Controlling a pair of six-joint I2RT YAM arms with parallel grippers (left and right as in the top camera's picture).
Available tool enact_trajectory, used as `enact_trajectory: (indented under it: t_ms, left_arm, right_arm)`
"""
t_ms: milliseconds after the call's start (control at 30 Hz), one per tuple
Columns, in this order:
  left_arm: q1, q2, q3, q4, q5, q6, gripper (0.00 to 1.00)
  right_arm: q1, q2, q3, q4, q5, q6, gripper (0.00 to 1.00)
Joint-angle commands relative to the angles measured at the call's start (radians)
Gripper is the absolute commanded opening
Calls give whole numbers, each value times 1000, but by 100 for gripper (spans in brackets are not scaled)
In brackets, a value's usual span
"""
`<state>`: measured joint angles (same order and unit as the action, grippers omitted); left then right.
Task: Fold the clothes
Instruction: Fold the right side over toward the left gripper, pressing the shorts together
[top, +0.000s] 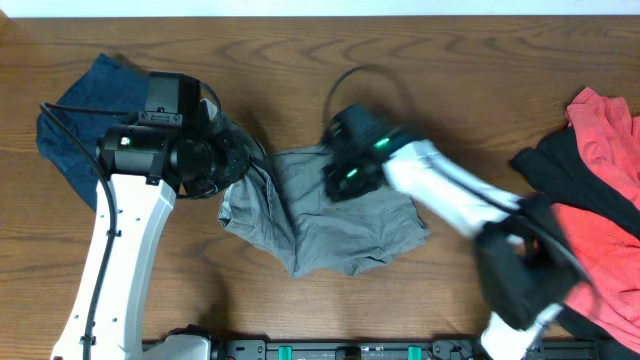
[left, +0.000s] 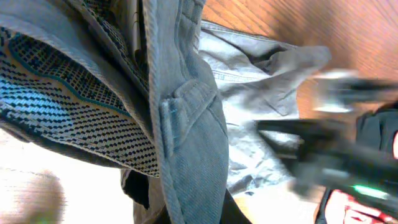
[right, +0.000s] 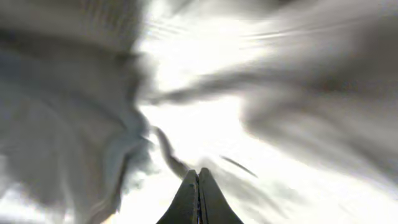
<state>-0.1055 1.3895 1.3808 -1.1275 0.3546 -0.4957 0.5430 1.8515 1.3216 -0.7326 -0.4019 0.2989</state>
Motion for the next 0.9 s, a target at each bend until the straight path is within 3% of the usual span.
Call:
enact_trajectory:
  t_ms: [0, 200, 433, 633, 867]
  left_arm:
    - [1, -9, 31, -1, -16, 16, 6]
    - [-40, -5, 31, 22, -15, 16, 6]
    - [-156, 44, 31, 100, -16, 12, 6]
    - [-258, 134, 31, 159, -14, -65, 6]
    - [-375, 224, 31, 287, 83, -95, 6]
  right_arm:
    - [-98, -66, 19, -107, 139, -39, 1]
    - [-205, -48, -34, -232, 171, -137, 1]
    - [-215, -33, -193, -121, 174, -136, 1]
    - [-215, -32, -297, -31, 174, -135, 1]
    - [-215, -32, -375, 26, 174, -112, 1]
